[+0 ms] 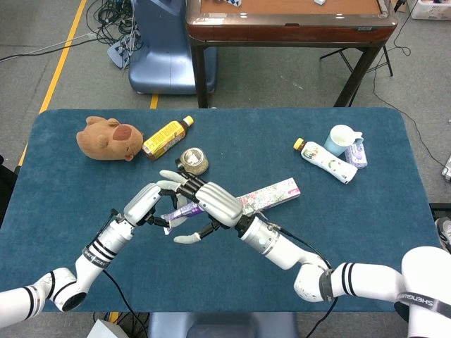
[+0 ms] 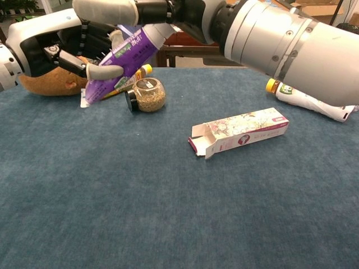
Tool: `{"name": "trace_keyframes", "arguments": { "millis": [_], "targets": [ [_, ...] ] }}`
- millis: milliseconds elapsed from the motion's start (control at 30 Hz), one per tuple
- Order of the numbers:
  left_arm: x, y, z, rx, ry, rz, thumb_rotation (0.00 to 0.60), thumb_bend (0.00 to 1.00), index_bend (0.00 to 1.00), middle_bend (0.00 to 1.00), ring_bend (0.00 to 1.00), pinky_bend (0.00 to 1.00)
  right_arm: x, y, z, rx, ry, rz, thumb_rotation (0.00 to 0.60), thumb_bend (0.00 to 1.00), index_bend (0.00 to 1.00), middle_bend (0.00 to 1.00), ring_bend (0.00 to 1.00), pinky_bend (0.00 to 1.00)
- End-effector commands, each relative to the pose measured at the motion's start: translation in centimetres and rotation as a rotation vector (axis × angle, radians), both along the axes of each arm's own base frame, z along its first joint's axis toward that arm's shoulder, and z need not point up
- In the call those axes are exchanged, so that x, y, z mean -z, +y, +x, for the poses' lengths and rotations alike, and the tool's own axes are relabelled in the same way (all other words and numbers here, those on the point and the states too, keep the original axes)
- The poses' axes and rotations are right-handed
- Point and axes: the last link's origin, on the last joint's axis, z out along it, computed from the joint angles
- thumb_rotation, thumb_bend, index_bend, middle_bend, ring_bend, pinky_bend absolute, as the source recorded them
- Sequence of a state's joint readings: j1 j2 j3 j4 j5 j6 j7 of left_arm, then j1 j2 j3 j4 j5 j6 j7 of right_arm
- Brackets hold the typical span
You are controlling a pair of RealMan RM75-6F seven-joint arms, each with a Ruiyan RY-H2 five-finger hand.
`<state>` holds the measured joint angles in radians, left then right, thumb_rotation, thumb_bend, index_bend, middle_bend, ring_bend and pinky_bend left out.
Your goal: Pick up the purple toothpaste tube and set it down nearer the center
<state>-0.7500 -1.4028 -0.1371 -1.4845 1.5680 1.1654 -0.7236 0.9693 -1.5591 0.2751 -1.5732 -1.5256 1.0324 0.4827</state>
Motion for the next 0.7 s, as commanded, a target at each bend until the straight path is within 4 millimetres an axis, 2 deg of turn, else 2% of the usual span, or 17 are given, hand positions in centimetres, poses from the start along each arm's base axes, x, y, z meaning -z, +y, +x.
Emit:
{"name": "trace_keyframes", "arguments": {
  "millis": [33,500,700],
  "targets": [
    [0.0,0.0,0.1,-0.001,-0.006,-0.004,0.6,0.43,0.62,0.73,0.57,0.46,0.0,0.0,0.1,-0.002,-0.02,0.007,0.37,0.0,0.0,0.0,0.0,0.0],
    [-0.2,0.1,0.6,0.009,-0.031,-0.009,0.6,0.43,0.63,0.73,0.57,0.46,0.3,0.5,-0.2,-0.015,-0.09,0.08,0.37,0.0,0.0,0.0,0.0,0.0],
    [-0.5,-0.1,0.2,0.013,-0.023,-0.001,0.6,0.43,0.63,0.73,0.57,0.46,-0.7,0.7,-0.6,-0.034,-0.102,0.048,0.367,0.0,0.0,0.0,0.0,0.0]
  ]
}}
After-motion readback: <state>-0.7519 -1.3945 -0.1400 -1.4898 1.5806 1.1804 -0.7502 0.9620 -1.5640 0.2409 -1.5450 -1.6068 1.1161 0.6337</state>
